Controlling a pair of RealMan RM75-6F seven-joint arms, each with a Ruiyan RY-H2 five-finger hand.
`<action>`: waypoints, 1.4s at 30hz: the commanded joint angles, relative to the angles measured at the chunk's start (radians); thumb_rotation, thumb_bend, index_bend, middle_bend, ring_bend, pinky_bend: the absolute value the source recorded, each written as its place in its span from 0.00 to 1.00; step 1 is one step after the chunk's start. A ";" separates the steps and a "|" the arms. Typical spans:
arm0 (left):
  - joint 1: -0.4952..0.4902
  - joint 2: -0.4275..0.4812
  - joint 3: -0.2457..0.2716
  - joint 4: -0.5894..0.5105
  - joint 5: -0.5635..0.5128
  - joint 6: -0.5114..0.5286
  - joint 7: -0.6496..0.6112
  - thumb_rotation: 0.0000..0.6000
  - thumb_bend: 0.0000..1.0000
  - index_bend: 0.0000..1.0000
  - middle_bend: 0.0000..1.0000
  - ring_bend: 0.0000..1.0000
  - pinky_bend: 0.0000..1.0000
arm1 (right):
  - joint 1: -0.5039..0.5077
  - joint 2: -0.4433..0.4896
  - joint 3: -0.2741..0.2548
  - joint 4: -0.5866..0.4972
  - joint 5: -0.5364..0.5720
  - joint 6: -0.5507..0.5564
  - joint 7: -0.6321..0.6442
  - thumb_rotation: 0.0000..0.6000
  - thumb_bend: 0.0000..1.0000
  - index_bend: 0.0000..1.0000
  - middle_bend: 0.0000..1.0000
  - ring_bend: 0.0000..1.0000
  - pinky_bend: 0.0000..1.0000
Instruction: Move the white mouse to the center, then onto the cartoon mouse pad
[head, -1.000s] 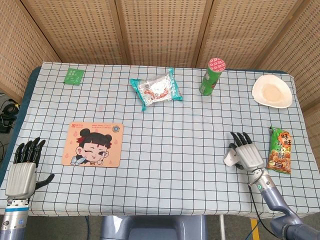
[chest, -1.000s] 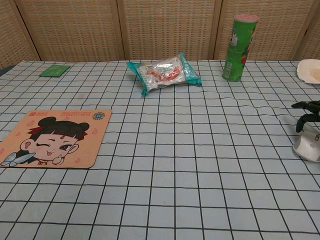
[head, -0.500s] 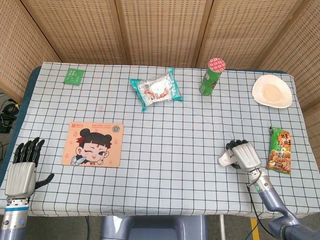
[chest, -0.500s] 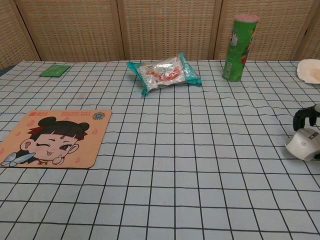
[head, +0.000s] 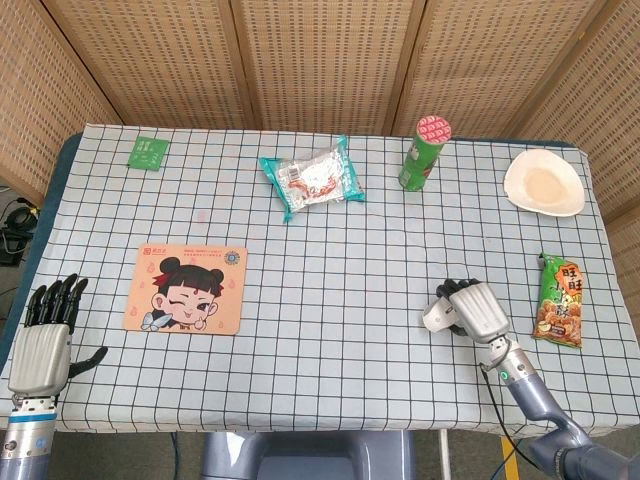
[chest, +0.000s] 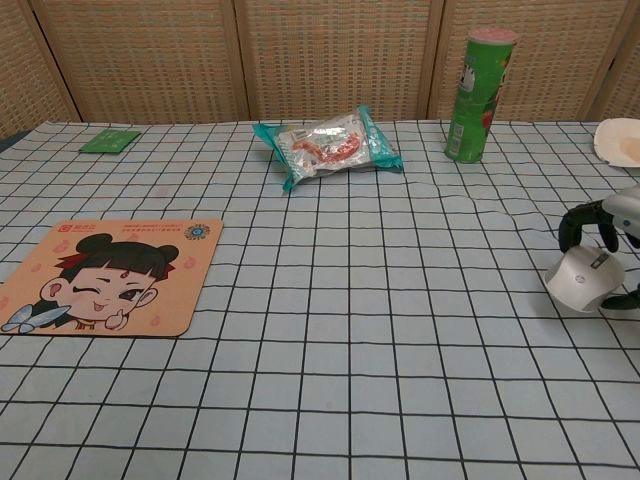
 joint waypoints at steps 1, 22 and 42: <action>-0.002 0.000 -0.005 0.004 -0.011 -0.006 -0.004 1.00 0.00 0.00 0.00 0.00 0.00 | 0.038 0.023 0.031 -0.081 0.019 -0.038 -0.073 1.00 0.18 0.80 0.60 0.55 0.61; -0.021 0.001 -0.034 0.033 -0.092 -0.052 -0.037 1.00 0.00 0.00 0.00 0.00 0.00 | 0.270 -0.113 0.144 -0.185 0.076 -0.242 -0.346 1.00 0.18 0.80 0.60 0.55 0.61; -0.040 -0.008 -0.049 0.070 -0.156 -0.094 -0.058 1.00 0.00 0.00 0.00 0.00 0.00 | 0.456 -0.285 0.173 -0.051 0.091 -0.342 -0.377 1.00 0.18 0.80 0.60 0.55 0.61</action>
